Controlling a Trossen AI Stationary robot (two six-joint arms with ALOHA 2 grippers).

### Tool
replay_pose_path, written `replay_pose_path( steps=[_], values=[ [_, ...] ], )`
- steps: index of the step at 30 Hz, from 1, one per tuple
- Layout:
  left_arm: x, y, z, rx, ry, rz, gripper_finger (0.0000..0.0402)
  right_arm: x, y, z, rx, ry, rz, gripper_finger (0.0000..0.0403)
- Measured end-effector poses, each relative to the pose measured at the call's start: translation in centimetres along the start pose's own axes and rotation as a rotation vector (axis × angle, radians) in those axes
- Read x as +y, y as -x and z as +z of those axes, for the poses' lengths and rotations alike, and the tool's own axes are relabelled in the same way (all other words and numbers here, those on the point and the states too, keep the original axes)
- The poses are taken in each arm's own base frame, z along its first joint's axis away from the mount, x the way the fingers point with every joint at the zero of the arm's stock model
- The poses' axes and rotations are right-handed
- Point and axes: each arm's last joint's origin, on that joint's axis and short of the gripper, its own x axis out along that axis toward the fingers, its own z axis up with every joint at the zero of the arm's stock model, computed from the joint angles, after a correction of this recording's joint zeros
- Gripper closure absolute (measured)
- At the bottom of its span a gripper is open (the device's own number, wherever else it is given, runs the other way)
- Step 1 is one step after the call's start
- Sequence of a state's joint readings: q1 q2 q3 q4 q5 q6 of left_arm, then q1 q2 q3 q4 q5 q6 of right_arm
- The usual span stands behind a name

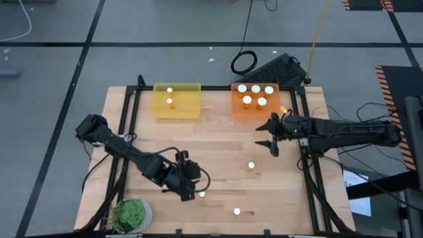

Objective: Pick and place medicine bottles into bin by pill shape (circle, oval)
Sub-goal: Put the small yellow pill bottle into the transparent yellow bin

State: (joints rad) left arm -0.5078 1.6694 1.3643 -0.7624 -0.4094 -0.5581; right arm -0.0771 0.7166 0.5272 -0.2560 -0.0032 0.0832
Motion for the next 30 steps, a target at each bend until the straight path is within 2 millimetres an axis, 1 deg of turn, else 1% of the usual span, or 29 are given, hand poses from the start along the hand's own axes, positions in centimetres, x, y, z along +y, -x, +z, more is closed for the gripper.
replay_pose_path(
  steps=[6,11,14,23,26,30],
  values=[
    [-1.9,-0.9,-0.2,-0.032,-0.016,-0.057,0.0187,1.6,-0.3,-1.3,0.047,-0.008,0.090,0.0135],
    [-3.3,-1.5,-0.7,-0.041,-0.057,-0.092,0.0187,2.5,-0.2,-1.4,0.048,0.006,0.134,0.0142],
    [-3.7,-2.2,-1.1,-0.017,-0.063,-0.100,0.0178,2.7,-0.2,-1.4,0.043,0.012,0.125,0.0146],
    [-4.9,-5.0,-2.0,0.063,-0.118,-0.156,0.0125,2.7,-0.2,-1.4,0.042,0.035,0.102,0.0148],
    [-4.9,-5.7,-2.2,0.091,-0.117,-0.164,0.0123,2.7,-0.2,-1.4,0.042,0.038,0.102,0.0148],
    [-4.6,-6.9,-2.3,0.144,-0.121,-0.191,0.0135,2.7,-0.2,-1.4,0.042,0.045,0.102,0.0148]
  ],
)
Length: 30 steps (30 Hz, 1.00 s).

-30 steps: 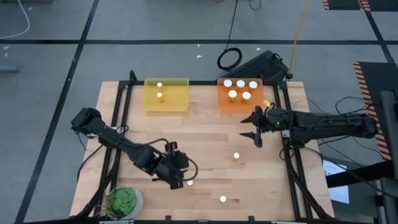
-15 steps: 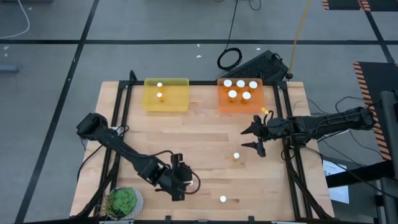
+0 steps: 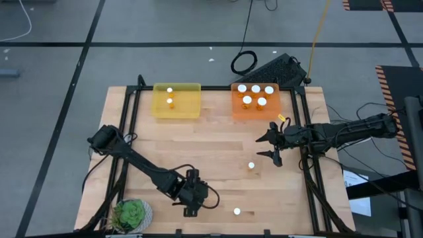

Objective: Pick and place medicine bottles into bin by pill shape (circle, oval)
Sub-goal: Put the small yellow pill bottle into the transparent yellow bin

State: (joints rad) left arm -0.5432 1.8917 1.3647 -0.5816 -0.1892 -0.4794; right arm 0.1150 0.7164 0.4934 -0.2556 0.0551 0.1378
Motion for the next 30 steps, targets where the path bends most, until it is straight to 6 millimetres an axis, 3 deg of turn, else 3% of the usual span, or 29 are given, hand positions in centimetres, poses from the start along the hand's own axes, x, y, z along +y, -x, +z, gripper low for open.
replay_pose_path(
  steps=[15,30],
  values=[
    [1.8,-1.0,0.7,0.076,-0.041,-0.061,0.0148,0.0,0.0,0.0,0.001,0.000,0.000,0.0148],
    [1.1,-2.1,0.1,0.090,-0.055,-0.030,0.0149,0.0,0.0,0.0,0.004,0.001,-0.001,0.0148]
  ],
)
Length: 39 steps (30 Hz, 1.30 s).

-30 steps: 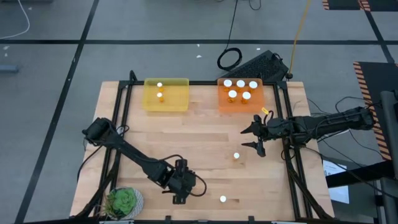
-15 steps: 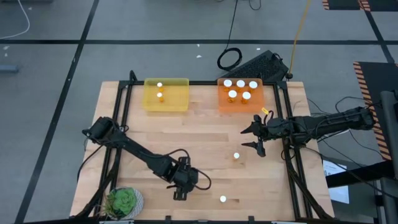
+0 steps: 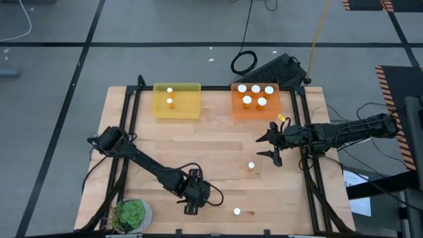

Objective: Pick and place medicine bottles into bin by pill shape (circle, oval)
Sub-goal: Put the small yellow pill bottle into the transparent yellow bin

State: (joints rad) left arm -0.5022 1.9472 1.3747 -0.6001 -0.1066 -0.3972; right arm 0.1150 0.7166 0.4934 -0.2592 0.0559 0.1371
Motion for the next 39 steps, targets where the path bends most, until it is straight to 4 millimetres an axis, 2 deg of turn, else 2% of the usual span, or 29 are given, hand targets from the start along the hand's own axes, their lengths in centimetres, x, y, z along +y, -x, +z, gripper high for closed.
replay_pose_path(
  steps=[12,27,39],
  values=[
    [-0.18,0.10,0.25,-0.037,0.004,0.010,0.0152,-0.01,0.00,0.00,-0.001,0.000,-0.003,0.0148],
    [-0.15,0.10,0.26,-0.037,0.006,0.010,0.0253,-0.01,0.01,0.00,-0.001,0.003,-0.004,0.0148],
    [0.12,0.50,0.58,-0.020,0.040,0.020,0.0267,-0.02,0.01,0.00,-0.001,0.003,-0.004,0.0148]
  ],
)
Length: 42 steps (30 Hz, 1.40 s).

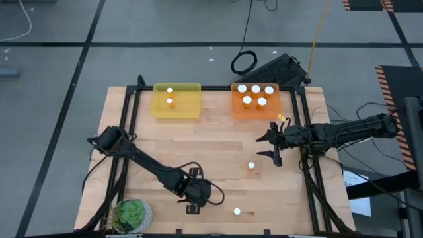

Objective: Pick and place medicine bottles into bin by pill shape (circle, oval)
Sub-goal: Put the small yellow pill bottle into the transparent yellow bin

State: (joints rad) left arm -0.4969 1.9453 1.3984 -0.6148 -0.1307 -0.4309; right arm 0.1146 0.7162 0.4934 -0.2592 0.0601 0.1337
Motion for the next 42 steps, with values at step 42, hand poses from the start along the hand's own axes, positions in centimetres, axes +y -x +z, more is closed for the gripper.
replay_pose_path(
  steps=[42],
  values=[
    [7.3,19.8,7.8,0.046,0.010,0.183,0.0268,-0.2,0.0,0.0,-0.004,0.096,-0.072,0.0148]
  ],
)
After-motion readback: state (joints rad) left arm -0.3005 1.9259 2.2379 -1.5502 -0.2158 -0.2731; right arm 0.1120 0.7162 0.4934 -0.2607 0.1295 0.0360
